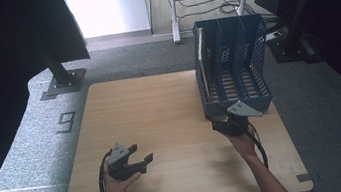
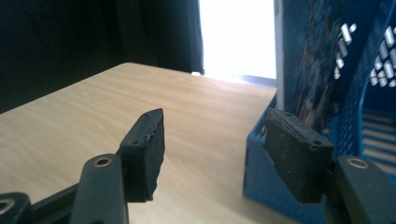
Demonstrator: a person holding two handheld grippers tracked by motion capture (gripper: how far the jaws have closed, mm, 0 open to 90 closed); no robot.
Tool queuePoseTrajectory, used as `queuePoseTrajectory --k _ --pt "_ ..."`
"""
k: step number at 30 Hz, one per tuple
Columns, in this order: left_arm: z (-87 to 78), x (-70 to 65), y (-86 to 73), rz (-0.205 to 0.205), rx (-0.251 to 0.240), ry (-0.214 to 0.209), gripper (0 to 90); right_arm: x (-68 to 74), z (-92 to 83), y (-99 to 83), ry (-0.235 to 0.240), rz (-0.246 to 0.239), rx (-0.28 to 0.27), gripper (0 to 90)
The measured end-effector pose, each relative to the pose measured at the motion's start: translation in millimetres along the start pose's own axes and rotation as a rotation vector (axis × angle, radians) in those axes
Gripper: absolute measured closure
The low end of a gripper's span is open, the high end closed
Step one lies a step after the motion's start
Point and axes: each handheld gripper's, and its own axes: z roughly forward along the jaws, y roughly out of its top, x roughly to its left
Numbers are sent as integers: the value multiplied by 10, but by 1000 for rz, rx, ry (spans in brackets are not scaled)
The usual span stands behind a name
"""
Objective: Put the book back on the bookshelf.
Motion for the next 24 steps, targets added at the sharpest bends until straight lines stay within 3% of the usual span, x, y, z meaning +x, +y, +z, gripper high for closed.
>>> queuePoseTrajectory --k 7,13,24 --pt "5 28 -16 -6 6 8 246 77 -90 -244 34 10 45 374" --pt "14 38 -21 -10 14 10 245 83 -90 -426 36 29 90 375" --pt "14 41 -25 -4 19 17 243 101 -62 -509 41 44 98 365"
